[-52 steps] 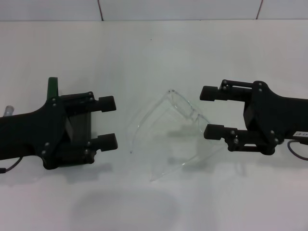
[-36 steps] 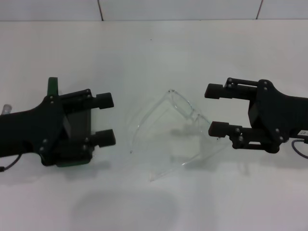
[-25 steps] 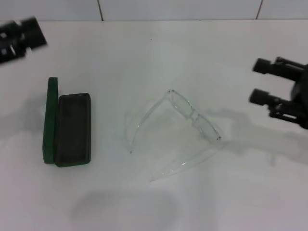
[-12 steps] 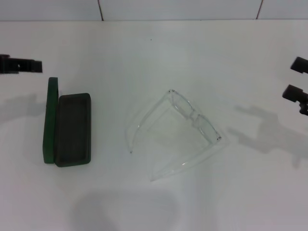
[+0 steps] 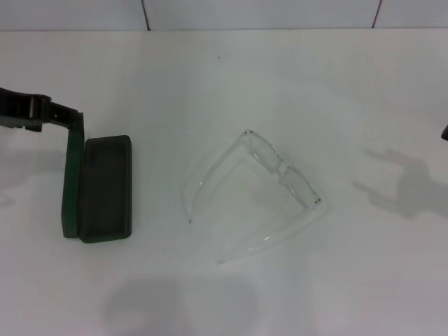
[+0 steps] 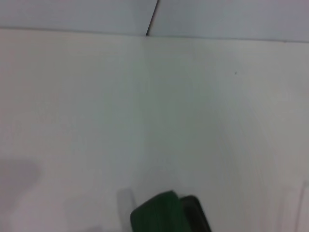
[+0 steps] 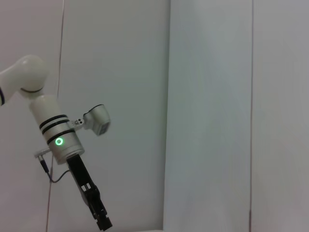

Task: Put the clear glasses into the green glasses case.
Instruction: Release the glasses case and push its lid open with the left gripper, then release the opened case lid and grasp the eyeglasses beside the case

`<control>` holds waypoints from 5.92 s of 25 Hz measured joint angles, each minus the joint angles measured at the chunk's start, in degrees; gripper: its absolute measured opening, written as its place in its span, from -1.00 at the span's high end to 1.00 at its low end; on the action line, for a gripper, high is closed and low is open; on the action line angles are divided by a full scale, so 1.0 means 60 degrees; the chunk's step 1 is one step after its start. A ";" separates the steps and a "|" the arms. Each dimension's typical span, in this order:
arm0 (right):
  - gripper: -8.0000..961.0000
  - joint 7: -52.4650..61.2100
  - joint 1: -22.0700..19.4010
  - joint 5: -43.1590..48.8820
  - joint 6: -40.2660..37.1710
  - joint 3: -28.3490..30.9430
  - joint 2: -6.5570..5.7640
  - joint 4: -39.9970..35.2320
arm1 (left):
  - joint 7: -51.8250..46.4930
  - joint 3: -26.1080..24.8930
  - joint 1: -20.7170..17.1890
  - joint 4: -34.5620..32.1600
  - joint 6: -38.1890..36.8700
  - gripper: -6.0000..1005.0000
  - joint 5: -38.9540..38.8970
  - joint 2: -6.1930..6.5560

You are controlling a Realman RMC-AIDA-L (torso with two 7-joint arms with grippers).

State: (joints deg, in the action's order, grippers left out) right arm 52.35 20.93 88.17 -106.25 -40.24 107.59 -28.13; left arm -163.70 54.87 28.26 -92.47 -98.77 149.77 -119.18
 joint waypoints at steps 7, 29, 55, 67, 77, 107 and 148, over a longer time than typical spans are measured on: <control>-0.34 -0.0480 -0.0008 -0.0029 -0.0055 0.0000 0.0048 0.0000 | -0.0444 0.0090 0.0339 0.0667 0.0043 -0.40 0.0455 -0.0052; -0.32 -0.0804 -0.0137 -0.0026 -0.0074 0.0263 0.0135 0.0094 | -0.0403 0.0244 0.0410 0.1646 0.0566 -0.34 0.1006 -0.0040; -0.30 -0.0814 -0.0286 -0.0016 -0.0103 0.0262 0.0199 0.0115 | 0.0089 0.0464 0.0625 0.2726 0.1042 -0.16 0.1164 -0.0029; -0.29 -0.0887 -0.0343 -0.0075 0.0006 0.0262 0.0263 0.0119 | 0.0580 -0.0099 0.0810 0.3387 0.0859 0.51 -0.0482 0.0301; -0.28 -0.0893 -0.0337 -0.0089 0.0091 0.0558 0.0312 0.0162 | 0.1300 0.0341 0.1113 0.3065 0.0453 0.57 -0.0483 0.0374; -0.25 0.0597 -0.1612 0.0067 -0.1068 0.2500 0.0643 0.0070 | 0.6989 0.4224 -0.0609 -0.1951 -0.0381 0.58 -0.0350 -0.0081; 0.02 1.6790 0.5786 0.8369 0.3898 -0.6924 0.1417 -0.4617 | 0.7777 0.1722 -0.1616 -0.2263 0.1051 0.58 -0.3663 -0.0099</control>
State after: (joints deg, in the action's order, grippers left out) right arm 153.08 55.64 138.38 -82.86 -81.79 116.10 -55.83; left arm -117.03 65.21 18.56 -106.05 -92.47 127.79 -119.77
